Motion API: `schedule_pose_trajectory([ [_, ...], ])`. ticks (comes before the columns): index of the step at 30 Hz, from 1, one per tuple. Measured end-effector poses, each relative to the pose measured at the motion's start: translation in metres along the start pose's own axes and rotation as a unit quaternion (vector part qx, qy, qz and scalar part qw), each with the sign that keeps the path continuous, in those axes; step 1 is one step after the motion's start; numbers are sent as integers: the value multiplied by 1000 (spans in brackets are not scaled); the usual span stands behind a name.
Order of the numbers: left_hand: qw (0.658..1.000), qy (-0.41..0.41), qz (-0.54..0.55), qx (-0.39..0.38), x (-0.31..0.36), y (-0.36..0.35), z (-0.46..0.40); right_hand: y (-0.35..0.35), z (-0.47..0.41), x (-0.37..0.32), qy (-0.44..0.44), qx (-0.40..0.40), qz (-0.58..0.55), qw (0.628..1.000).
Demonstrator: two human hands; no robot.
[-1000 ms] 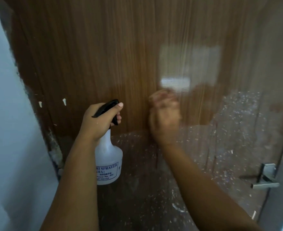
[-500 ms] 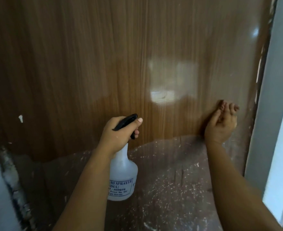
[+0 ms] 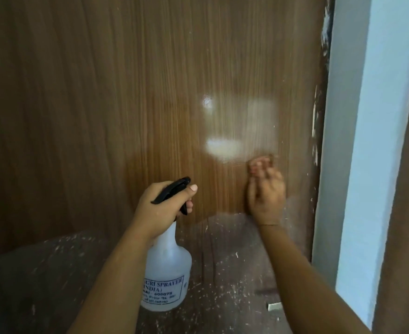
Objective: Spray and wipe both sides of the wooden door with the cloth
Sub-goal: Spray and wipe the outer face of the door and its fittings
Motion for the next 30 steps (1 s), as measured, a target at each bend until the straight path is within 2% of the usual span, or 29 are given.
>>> schedule_pose_trajectory([
  [3,1000,-9,-22,-13,1,-15,5,18,6,54,-156,29,-13,987],
  [6,999,-5,-35,-15,-1,-27,12,12,18,32,-342,112,-64,931],
  [7,999,-4,-34,-13,0,-33,14,9,23,15,-342,106,-69,931],
  [8,999,-6,-34,-13,1,-35,15,4,28,-8,-276,64,-61,957],
  [9,999,-8,-34,-15,2,-42,17,1,38,-27,-140,-4,-52,989],
  [10,1000,-9,-26,-14,3,-46,17,-3,48,-41,27,-75,-40,996],
  [11,1000,-10,-17,-11,4,-51,16,-6,51,-39,167,-139,-35,975],
  [12,1000,-7,-11,-8,4,-56,15,-6,45,-28,255,-175,-29,951],
  [13,1000,-3,-10,-6,4,-61,14,-3,37,-14,272,-192,-19,943],
  [14,1000,0,-11,-6,3,-65,12,0,27,3,232,-188,-2,954],
  [16,1000,0,-15,-10,4,-73,10,14,10,52,15,-114,17,993],
  [18,1000,-2,-9,-11,3,-80,8,28,17,82,-212,-22,1,977],
  [19,1000,-2,-6,-10,4,-85,9,29,27,82,-269,-3,5,963],
  [20,1000,-1,-4,-9,4,-87,9,29,35,71,-278,-4,16,960],
  [22,1000,-4,-4,-10,7,-94,8,21,56,37,-201,-51,31,978],
  [24,1000,-7,0,-6,9,-97,7,13,66,12,-21,-133,17,991],
  [26,1000,-8,2,-3,8,-100,6,10,40,18,110,-186,-8,976],
  [28,1000,-5,-2,-12,5,-102,5,12,-16,37,92,-135,-12,986],
  [30,1000,-3,-8,-20,0,-102,3,18,-81,62,-19,-40,-27,999],
])
Point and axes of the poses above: each hand's wrist, its own z-axis away from the middle knuckle, its own y-axis out of the back of the hand, x = y × z, the point moved 4 cm from there along -z, towards the middle knuckle, and after that the axes turned 1 degree about z, right-handed, at the moved point
